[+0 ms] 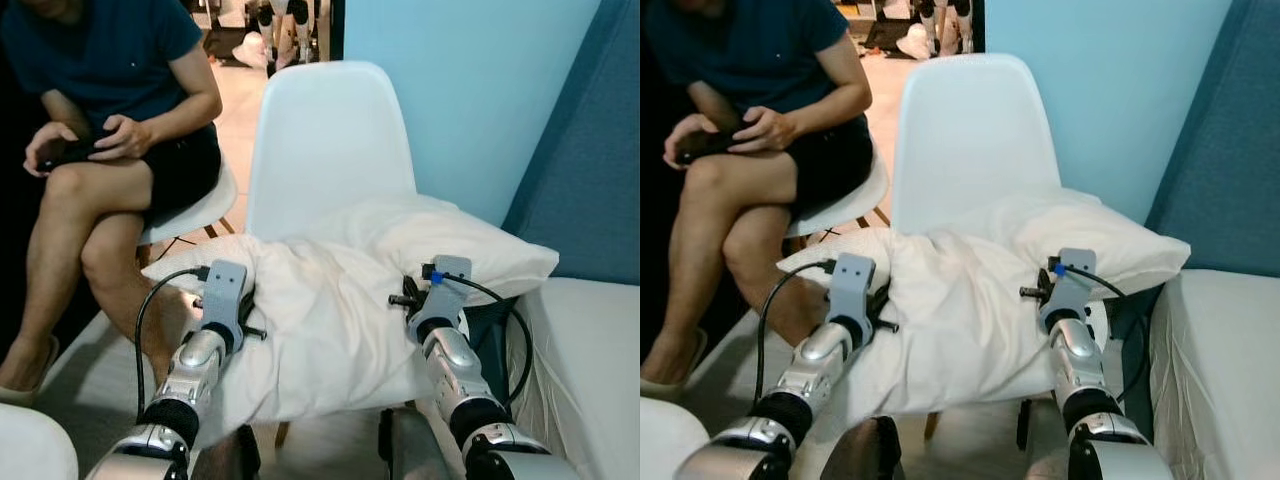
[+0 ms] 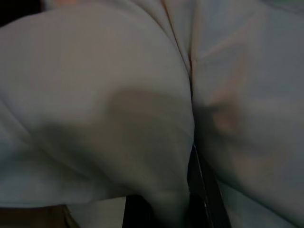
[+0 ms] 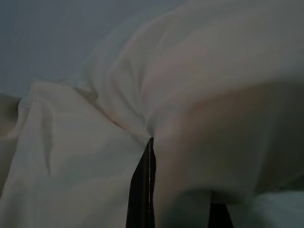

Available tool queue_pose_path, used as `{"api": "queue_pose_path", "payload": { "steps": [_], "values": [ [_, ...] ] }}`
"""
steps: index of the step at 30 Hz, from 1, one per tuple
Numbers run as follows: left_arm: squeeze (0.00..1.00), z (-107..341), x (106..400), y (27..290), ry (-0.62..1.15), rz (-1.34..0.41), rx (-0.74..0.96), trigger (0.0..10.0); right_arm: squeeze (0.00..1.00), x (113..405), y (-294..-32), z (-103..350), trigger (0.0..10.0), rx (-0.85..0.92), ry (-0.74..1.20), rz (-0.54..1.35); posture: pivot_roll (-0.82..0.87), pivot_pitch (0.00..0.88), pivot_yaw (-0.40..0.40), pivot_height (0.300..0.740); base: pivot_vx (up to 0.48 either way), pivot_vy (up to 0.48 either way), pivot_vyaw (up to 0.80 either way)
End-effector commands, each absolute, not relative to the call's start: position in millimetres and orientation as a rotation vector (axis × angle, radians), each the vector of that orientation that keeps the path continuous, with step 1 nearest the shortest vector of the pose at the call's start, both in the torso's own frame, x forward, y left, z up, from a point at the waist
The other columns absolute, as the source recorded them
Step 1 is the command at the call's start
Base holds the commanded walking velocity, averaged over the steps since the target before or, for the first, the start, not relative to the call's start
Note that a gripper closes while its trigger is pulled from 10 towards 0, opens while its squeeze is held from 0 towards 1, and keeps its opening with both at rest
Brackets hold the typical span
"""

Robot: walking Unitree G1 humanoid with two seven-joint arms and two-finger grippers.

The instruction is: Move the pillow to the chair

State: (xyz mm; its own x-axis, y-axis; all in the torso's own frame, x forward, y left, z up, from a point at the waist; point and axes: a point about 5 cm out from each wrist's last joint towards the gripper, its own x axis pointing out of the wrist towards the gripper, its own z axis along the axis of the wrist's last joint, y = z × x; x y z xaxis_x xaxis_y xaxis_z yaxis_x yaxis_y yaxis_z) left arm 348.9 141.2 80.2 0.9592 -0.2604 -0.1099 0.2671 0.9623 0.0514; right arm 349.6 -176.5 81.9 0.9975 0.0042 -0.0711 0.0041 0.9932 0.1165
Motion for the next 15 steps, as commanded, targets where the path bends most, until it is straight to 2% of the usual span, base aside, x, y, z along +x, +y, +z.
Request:
{"api": "queue_pose_path", "payload": {
  "steps": [1,7,9,12,13,15],
  "values": [
    [0.0,90.6,356.1,142.0,0.079,-0.281,0.066,10.0,0.0,360.5,-175.7,102.8,10.0,0.117,-0.008,-0.006,-0.07,0.162,0.026,0.561,0.0,0.0,0.0],
    [0.0,128.4,376.5,138.9,-0.02,-0.311,0.005,10.0,0.0,378.9,-179.4,141.2,10.0,0.117,-0.127,-0.043,-0.07,0.248,0.046,0.561,0.0,0.0,0.0],
    [0.0,132.0,378.4,137.8,-0.027,-0.321,-0.001,10.0,0.0,380.5,-180.1,144.2,10.0,0.107,-0.131,-0.045,-0.07,0.252,0.048,0.561,0.0,0.0,0.0],
    [0.0,124.9,378.4,137.0,0.035,-0.333,0.006,10.0,0.0,382.1,-179.9,139.9,10.0,0.078,-0.075,-0.04,-0.07,0.269,0.059,0.561,0.0,0.0,0.0],
    [0.0,108.1,373.7,138.2,0.139,-0.343,0.051,10.0,0.0,381.7,-176.2,129.3,10.0,0.06,0.012,-0.016,-0.08,0.277,0.066,0.561,0.0,0.0,0.0],
    [0.0,97.3,369.3,140.3,0.195,-0.347,0.089,10.0,0.0,380.2,-172.7,122.0,10.0,0.052,0.059,0.005,-0.08,0.282,0.065,0.561,0.0,0.0,0.0]
  ]
}}
